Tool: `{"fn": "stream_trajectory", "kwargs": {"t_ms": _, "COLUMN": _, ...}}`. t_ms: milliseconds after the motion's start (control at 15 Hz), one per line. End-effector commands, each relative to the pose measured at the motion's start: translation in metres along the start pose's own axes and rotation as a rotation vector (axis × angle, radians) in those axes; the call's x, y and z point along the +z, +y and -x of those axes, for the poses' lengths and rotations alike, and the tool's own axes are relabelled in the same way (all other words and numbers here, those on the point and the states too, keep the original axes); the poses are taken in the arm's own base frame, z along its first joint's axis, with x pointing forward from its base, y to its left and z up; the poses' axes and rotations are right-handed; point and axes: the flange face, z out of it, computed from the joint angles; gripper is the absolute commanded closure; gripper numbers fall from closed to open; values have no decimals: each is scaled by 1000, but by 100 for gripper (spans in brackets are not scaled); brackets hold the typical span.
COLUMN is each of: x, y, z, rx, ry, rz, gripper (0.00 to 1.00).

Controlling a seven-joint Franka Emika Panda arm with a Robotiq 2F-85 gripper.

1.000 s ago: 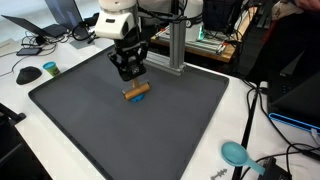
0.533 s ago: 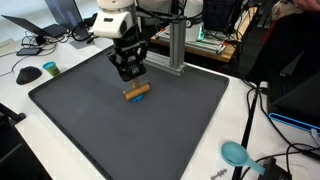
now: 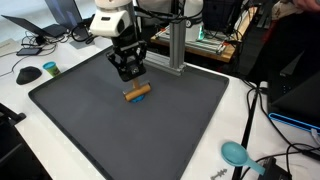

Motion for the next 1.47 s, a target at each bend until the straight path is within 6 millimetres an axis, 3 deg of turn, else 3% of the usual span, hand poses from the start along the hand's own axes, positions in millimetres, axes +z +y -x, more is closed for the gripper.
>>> {"fn": "stream_trajectory", "kwargs": {"t_ms": 0, "x": 28, "y": -4, "z": -14, "rx": -7, "ry": 69, "rz": -46, "gripper": 78}}
{"fn": "stream_trajectory", "kwargs": {"t_ms": 1400, "x": 27, "y": -3, "z": -16, "rx": 3, "ry": 98, "rz": -53, "gripper": 78}}
